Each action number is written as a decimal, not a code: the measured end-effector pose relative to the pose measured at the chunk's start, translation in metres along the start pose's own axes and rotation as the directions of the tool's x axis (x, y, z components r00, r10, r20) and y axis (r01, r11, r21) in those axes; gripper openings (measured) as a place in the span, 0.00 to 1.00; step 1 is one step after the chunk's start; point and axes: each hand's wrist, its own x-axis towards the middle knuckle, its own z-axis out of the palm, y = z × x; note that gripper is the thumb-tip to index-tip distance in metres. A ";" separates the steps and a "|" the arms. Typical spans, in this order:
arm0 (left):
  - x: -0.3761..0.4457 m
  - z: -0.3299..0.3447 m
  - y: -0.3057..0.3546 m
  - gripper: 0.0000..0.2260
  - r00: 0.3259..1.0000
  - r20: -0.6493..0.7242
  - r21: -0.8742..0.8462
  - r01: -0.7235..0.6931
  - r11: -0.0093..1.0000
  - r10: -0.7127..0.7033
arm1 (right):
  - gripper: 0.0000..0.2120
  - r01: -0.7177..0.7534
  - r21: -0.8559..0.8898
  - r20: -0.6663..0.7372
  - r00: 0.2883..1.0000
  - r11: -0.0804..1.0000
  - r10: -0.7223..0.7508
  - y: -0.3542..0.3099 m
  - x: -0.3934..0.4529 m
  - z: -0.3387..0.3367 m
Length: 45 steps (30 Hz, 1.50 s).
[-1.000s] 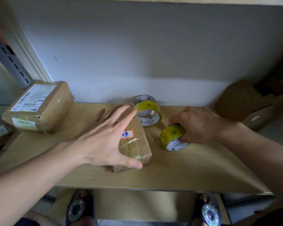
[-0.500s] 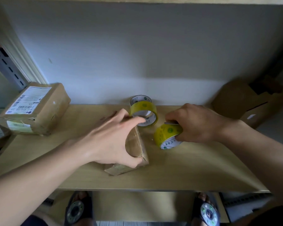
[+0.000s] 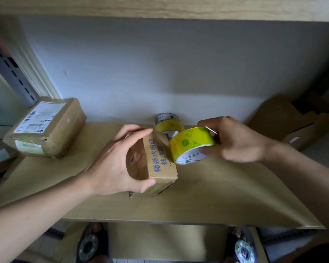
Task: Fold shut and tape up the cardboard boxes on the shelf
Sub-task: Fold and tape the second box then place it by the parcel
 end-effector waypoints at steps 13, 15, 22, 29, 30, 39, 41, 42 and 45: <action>-0.017 0.000 -0.029 0.50 0.999 0.020 -0.140 0.031 0.990 -0.029 | 0.05 0.021 -0.009 0.082 0.996 1.000 -0.020 -0.006 0.009 0.007; -0.019 -0.001 -0.032 0.49 0.999 0.017 -0.159 0.036 0.987 -0.033 | 0.07 0.008 -0.172 0.073 0.997 0.985 0.005 -0.004 0.010 0.001; -0.031 -0.005 -0.043 0.49 0.997 0.060 -0.205 0.060 0.977 -0.049 | 0.13 0.020 -0.452 0.126 0.991 0.892 0.042 -0.011 0.015 0.015; -0.033 -0.018 -0.045 0.54 0.983 0.175 -0.053 0.065 0.996 -0.055 | 0.15 0.069 -0.487 0.160 0.987 0.871 0.012 -0.018 0.028 0.034; -0.032 -0.021 -0.044 0.54 0.981 0.187 -0.018 0.054 0.998 -0.050 | 0.16 0.076 -0.493 0.166 0.986 0.867 0.008 -0.020 0.029 0.035; -0.006 -0.029 0.016 0.58 0.971 0.234 0.300 -0.016 0.954 -0.057 | 0.10 0.124 -0.542 0.159 0.986 0.831 -0.043 -0.032 0.033 0.046; 0.007 -0.024 0.023 0.58 0.950 0.296 0.421 -0.032 0.907 -0.104 | 0.11 0.132 -0.534 0.154 0.986 0.835 -0.058 -0.034 0.034 0.047; 0.011 -0.021 0.024 0.58 0.934 0.330 0.478 -0.043 0.877 -0.134 | 0.11 0.131 -0.524 0.155 0.986 0.841 -0.057 -0.036 0.034 0.047; 0.018 -0.017 0.024 0.55 0.914 0.364 0.571 -0.066 0.819 -0.180 | 0.09 0.135 -0.507 0.157 0.986 0.852 -0.063 -0.037 0.034 0.048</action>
